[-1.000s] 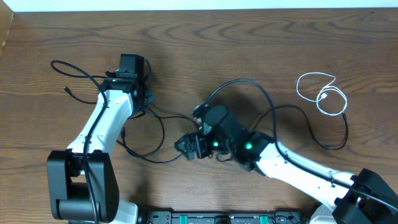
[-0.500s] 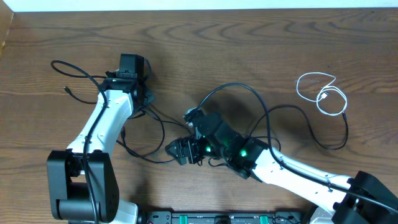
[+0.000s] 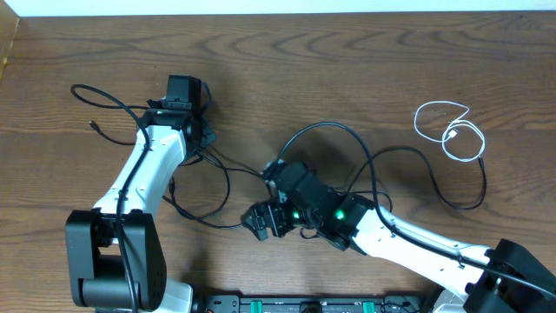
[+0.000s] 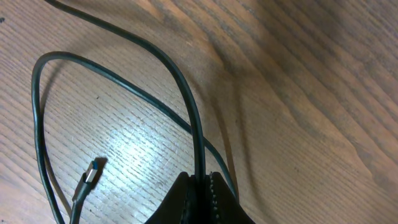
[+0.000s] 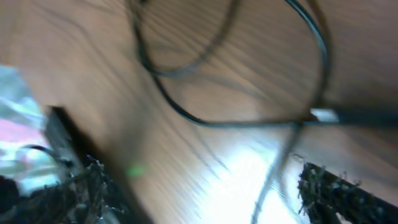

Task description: Untangle cables

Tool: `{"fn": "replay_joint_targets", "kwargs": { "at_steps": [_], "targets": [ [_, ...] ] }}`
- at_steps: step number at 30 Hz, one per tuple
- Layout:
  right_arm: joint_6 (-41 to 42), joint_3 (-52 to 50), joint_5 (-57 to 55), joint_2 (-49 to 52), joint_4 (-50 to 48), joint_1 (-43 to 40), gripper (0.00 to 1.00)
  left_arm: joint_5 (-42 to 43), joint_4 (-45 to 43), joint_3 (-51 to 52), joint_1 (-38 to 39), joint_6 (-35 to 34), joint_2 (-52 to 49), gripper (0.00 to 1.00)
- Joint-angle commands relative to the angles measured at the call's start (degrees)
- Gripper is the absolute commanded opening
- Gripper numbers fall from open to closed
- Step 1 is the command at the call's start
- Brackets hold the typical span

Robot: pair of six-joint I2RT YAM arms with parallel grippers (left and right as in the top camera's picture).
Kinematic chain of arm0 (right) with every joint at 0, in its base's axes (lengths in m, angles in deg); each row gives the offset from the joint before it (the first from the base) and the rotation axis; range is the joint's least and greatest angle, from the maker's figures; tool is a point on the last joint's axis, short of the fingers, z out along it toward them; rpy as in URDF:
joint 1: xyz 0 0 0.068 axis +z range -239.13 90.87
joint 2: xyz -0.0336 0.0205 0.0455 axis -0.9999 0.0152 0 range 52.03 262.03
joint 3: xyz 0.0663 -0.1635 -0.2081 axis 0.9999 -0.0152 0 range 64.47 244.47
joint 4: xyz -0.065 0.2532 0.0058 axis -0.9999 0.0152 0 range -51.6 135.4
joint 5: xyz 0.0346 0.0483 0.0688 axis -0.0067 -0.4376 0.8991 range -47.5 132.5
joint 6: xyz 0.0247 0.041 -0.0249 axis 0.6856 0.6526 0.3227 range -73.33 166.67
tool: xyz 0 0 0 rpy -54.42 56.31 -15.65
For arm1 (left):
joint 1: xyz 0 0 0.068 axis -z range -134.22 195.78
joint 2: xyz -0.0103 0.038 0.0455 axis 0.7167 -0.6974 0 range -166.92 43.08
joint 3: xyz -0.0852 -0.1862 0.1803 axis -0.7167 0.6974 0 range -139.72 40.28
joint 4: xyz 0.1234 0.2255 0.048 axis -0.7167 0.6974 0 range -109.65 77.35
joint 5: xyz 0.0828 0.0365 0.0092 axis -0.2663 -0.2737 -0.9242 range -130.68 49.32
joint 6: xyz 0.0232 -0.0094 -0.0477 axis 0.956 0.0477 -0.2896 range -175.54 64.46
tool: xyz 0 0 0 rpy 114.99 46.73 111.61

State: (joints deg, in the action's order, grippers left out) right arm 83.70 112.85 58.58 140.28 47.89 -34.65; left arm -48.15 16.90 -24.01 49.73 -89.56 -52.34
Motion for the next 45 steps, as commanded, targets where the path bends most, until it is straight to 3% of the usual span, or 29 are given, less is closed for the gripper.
{"fn": "replay_joint_targets", "kwargs": {
  "at_steps": [1, 7, 12, 15, 19, 23, 27, 31, 32, 36, 45],
  "targets": [
    [-3.3, -0.1, -2.4, 0.3, 3.1, -0.3, 0.99, -0.7, 0.1, 0.0, -0.2, 1.0, -0.4, 0.08],
    [-6.2, 0.5, -2.2, 0.3, 11.1, -1.1, 0.99, -0.8, 0.1, 0.0, -0.2, 1.0, -0.4, 0.08],
    [-11.6, 7.2, -0.3, 0.3, 25.4, -4.2, 0.99, -3.0, 0.3, 0.0, -0.2, 1.0, -0.4, 0.08],
    [-14.3, 12.1, -0.3, 0.3, 32.1, -5.3, 0.92, -2.9, 0.3, 0.0, -0.2, 1.0, -0.4, 0.08],
    [-14.4, 14.4, 0.6, 0.3, 28.5, -5.3, 0.81, -2.9, 0.3, 0.0, -0.2, 1.0, -0.4, 0.08],
    [-14.4, 14.4, 5.6, 0.5, 20.0, -4.7, 0.8, -2.9, 0.3, 0.0, -0.2, 1.0, -0.4, 0.08],
    [-15.2, 14.4, 10.6, 1.8, 14.3, -3.3, 0.82, -2.9, 0.3, 0.0, -0.2, 1.0, -0.4, 0.08],
    [-19.2, 14.4, 12.8, 4.7, 14.5, -1.2, 0.95, -2.9, 0.3, 0.0, -0.2, 1.0, -0.4, 0.08],
    [-20.7, 14.4, 12.8, 5.6, 15.9, -0.9, 0.99, -2.9, 0.3, 0.0, -0.2, 1.0, -0.4, 0.08],
    [-24.4, 14.4, 12.7, 8.6, 23.1, -1.2, 0.99, -2.9, 0.3, 0.0, -0.2, 1.0, -0.4, 0.08],
    [-24.9, 14.9, 8.2, 10.2, 43.7, -4.2, 0.99, -2.9, 0.3, 0.0, -0.2, 1.0, -0.4, 0.08]
  ]
}}
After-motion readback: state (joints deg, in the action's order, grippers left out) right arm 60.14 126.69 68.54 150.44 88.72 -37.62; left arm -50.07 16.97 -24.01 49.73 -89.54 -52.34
